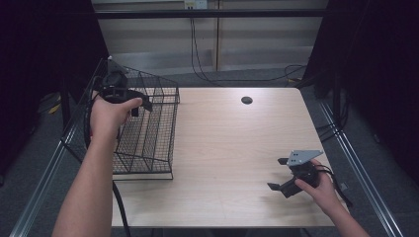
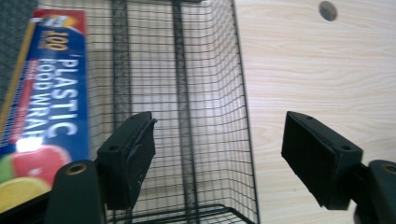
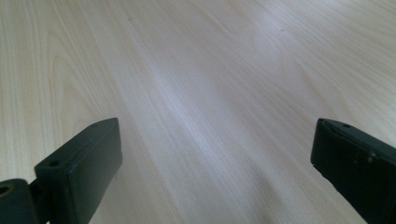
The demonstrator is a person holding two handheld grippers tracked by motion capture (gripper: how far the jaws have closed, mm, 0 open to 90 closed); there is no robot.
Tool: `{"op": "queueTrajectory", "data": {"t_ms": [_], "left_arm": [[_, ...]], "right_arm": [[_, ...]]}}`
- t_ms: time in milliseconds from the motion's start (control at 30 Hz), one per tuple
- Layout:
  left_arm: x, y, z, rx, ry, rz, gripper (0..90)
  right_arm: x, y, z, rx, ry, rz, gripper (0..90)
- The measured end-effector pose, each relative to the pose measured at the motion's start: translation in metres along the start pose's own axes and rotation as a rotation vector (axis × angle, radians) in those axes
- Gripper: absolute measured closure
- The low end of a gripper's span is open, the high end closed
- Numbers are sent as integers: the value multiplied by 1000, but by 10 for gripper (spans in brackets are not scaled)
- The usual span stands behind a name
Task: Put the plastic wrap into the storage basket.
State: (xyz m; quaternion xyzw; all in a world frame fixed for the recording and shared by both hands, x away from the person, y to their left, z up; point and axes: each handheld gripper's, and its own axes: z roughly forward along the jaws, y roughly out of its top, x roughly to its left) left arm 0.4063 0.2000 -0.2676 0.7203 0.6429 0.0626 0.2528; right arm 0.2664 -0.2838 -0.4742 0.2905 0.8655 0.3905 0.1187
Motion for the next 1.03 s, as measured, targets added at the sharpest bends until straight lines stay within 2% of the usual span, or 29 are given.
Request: {"op": "queueTrajectory", "data": {"t_ms": [500,600,700,767,1033], "left_arm": [[-29,-12,23,12,-69,99,208],[-34,-16,28,13,-93,120,203],[-39,-20,34,13,-86,152,200],[-41,-23,37,9,-100,156,197],[-47,-28,46,7,-110,188,181]], "right_arm": [[2,-1,2,10,-2,-14,20],[3,-1,3,16,2,-18,20],[4,-2,5,22,8,-18,20],[4,-3,6,29,9,-21,19],[4,-4,10,49,9,-27,20]]}}
